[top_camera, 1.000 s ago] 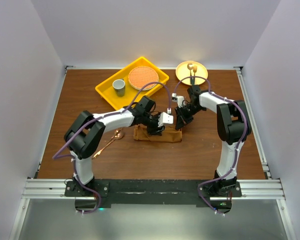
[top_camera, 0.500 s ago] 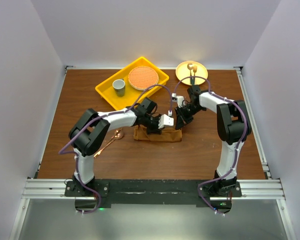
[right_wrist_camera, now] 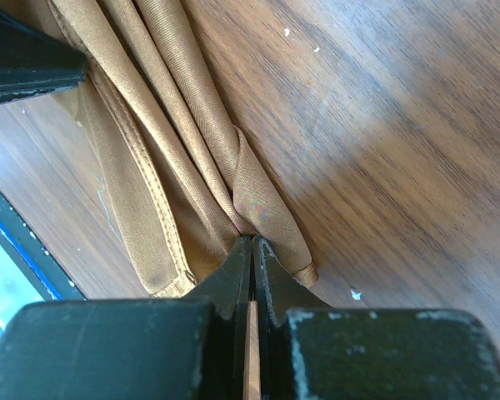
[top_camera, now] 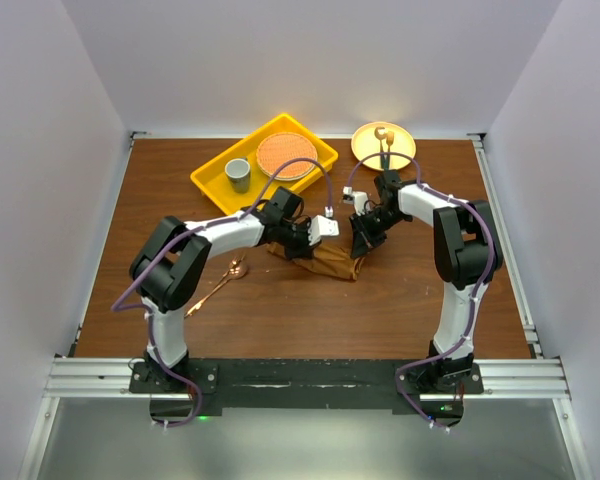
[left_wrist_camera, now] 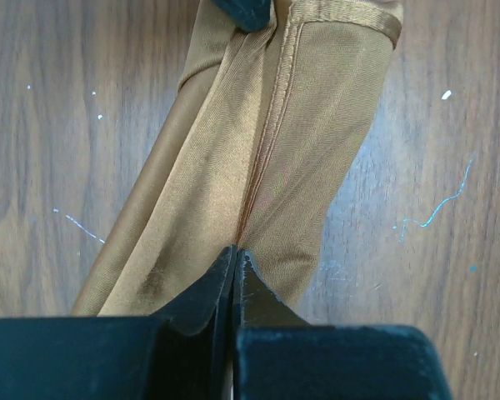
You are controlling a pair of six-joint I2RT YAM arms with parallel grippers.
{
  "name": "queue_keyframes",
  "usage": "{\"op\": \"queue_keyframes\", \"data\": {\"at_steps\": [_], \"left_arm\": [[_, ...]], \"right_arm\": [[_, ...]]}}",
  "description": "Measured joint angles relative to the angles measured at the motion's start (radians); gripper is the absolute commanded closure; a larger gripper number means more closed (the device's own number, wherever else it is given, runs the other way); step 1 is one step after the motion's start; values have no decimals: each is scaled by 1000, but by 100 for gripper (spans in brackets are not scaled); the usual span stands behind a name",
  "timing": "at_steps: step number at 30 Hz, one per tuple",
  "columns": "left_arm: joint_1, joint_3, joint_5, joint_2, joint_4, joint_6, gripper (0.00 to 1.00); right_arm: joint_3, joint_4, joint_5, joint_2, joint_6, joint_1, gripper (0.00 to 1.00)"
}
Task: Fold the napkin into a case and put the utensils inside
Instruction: Smooth out the smaller rectangle-folded napkin at the center of the board.
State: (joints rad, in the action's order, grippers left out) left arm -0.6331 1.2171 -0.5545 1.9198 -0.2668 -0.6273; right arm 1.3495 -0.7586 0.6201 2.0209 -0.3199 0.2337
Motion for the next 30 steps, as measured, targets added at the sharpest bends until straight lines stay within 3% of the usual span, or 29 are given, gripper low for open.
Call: {"op": "queue_keyframes", "data": {"at_steps": [1,2,6,13,22,30], "left_arm": [[0,0,4,1,1,7,81],[0,0,6,3,4,15,69],[-1,-19,6,0,40,47,56],[-1,-64,-19,-45,87,63,54],[-3,10,-67,-41,64,12,69],[-11,22,-64,31,28,-51,69]], "right_arm": [[0,0,0,0,0,0,100],[0,0,0,0,0,0,100],[0,0,0,0,0,0,100],[0,0,0,0,-3,0,100],[0,0,0,0,-4,0,100],[0,0,0,0,-4,0,100]]}}
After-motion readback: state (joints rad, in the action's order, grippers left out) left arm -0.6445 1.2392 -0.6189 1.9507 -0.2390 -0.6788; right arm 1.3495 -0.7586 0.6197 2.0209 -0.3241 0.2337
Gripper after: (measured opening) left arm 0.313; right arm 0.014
